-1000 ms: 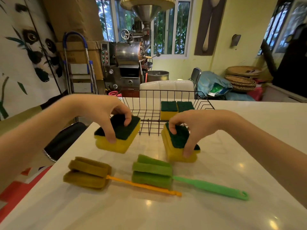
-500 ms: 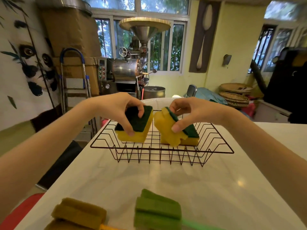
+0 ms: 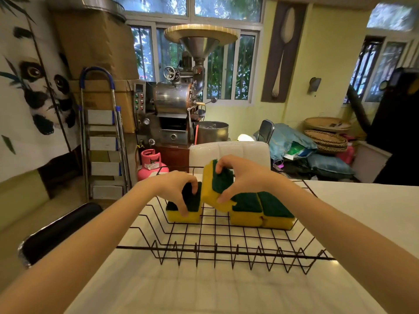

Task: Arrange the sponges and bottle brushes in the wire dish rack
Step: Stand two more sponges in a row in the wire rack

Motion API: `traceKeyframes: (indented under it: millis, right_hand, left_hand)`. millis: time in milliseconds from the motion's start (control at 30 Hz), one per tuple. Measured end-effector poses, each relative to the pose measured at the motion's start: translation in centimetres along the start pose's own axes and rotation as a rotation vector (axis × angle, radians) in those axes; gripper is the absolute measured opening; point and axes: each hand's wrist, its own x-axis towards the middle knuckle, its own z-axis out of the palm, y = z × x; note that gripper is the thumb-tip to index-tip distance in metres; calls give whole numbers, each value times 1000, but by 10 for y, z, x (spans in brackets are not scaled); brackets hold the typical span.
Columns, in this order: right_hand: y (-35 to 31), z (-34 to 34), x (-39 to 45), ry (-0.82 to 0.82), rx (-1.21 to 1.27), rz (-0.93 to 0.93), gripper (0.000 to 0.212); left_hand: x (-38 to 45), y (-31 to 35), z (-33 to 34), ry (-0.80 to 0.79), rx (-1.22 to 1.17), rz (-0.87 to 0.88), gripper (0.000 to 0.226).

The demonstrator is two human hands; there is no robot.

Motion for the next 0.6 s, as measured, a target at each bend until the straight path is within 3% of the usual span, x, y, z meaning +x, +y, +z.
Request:
traceKeyframes:
  millis: [233, 600]
  right_hand:
    - [10, 19, 23, -8, 5, 23, 57]
    - [12, 36, 34, -205, -289, 99, 62]
  left_hand:
    - [6, -8, 9, -20, -9, -36, 49]
    - [6, -5, 16, -7, 1, -55, 49]
